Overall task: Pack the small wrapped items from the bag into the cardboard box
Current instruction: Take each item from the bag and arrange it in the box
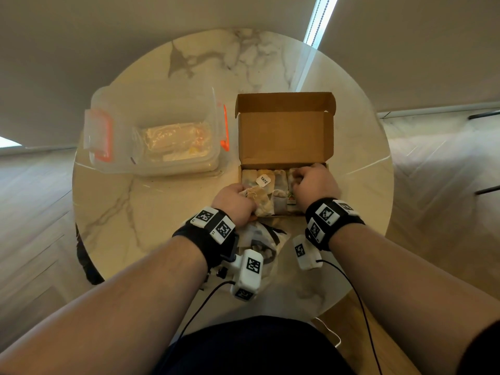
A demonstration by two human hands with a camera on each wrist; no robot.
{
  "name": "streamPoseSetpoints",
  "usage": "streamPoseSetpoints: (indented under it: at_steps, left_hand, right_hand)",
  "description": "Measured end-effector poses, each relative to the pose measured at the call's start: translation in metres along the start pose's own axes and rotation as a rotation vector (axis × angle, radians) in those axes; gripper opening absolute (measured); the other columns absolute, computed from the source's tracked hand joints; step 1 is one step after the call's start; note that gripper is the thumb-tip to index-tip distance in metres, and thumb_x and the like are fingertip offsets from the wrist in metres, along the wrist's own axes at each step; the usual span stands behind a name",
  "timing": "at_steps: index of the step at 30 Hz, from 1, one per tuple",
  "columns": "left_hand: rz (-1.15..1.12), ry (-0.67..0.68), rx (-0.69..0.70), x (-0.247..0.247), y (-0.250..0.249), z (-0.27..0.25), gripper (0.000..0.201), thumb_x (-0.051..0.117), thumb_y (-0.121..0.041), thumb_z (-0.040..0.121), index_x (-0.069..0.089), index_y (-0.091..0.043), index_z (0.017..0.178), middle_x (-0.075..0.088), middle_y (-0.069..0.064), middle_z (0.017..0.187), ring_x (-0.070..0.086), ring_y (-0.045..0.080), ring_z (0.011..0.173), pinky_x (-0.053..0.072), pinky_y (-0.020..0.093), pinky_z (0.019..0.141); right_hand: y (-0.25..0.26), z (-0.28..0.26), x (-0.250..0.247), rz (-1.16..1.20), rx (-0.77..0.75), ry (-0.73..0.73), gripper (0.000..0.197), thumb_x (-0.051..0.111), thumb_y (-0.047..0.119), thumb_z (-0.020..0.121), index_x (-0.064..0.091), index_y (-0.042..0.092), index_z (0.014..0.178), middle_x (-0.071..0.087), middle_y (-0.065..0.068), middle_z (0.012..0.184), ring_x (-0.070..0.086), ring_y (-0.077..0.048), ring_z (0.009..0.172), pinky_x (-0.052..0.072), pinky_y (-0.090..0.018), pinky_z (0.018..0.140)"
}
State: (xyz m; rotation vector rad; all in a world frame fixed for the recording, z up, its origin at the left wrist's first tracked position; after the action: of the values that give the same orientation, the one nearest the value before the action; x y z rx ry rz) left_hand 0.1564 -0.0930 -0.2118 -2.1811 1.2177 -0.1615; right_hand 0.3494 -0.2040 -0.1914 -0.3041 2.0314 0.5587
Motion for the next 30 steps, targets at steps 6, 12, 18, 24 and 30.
streamPoseSetpoints:
  at_steps: [6, 12, 18, 24, 30]
  left_hand:
    - [-0.138, 0.025, 0.036, 0.001, -0.018, -0.025, 0.024, 0.075, 0.001, 0.087, 0.071, -0.021, 0.096, 0.076, 0.014, 0.097, 0.076, 0.028, 0.087, 0.066, 0.038, 0.074]
    - [-0.326, 0.082, 0.128, 0.001, -0.039, -0.035, 0.026, 0.08, 0.001, 0.087, 0.069, -0.006, 0.109, 0.076, 0.014, 0.095, 0.077, 0.023, 0.081, 0.065, 0.035, 0.072]
    - [-0.314, 0.127, 0.1, 0.0, -0.046, -0.042, 0.025, 0.071, -0.002, 0.095, 0.064, -0.003, 0.119, 0.078, 0.017, 0.098, 0.077, 0.023, 0.08, 0.065, 0.033, 0.072]
    - [-0.443, 0.055, 0.031, -0.021, -0.032, -0.031, 0.037, 0.053, 0.002, 0.102, 0.042, -0.004, 0.138, 0.08, 0.02, 0.099, 0.078, 0.03, 0.089, 0.064, 0.038, 0.078]
    - [-0.342, 0.001, 0.109, -0.041, -0.025, -0.031, 0.014, 0.061, 0.0, 0.1, 0.068, -0.011, 0.104, 0.076, 0.018, 0.106, 0.079, 0.021, 0.087, 0.065, 0.035, 0.081]
  right_hand:
    - [0.006, -0.012, -0.015, 0.176, -0.047, -0.003, 0.021, 0.06, 0.035, 0.1, 0.073, 0.027, 0.114, 0.066, 0.001, 0.11, 0.063, -0.02, 0.1, 0.05, -0.031, 0.081]
    - [0.023, -0.057, -0.018, 0.798, -0.082, 0.265, 0.023, 0.075, 0.047, 0.092, 0.074, 0.027, 0.103, 0.076, 0.005, 0.092, 0.073, -0.011, 0.083, 0.058, -0.024, 0.067]
    - [0.011, -0.06, -0.02, 0.997, -0.088, 0.135, 0.026, 0.083, 0.014, 0.085, 0.064, 0.022, 0.1, 0.076, -0.004, 0.094, 0.076, -0.026, 0.087, 0.066, -0.045, 0.077]
    - [-0.021, -0.041, -0.017, 0.693, 0.018, -0.051, 0.011, 0.077, 0.024, 0.088, 0.069, 0.032, 0.09, 0.072, 0.009, 0.092, 0.071, -0.012, 0.086, 0.063, -0.041, 0.083]
    - [-0.003, -0.027, -0.009, 0.517, 0.029, -0.041, 0.008, 0.071, 0.028, 0.094, 0.072, 0.034, 0.098, 0.069, 0.016, 0.092, 0.063, -0.002, 0.083, 0.05, -0.02, 0.066]
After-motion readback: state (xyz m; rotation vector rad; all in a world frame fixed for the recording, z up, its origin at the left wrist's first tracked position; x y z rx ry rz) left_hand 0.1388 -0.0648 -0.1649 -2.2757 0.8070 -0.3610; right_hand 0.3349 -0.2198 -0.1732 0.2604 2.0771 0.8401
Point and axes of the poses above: each hand's wrist, its own z-axis towards the middle knuckle, its own x-axis out of the palm, y = z × x, the point moved 9 cm from there along z, towards the middle knuckle
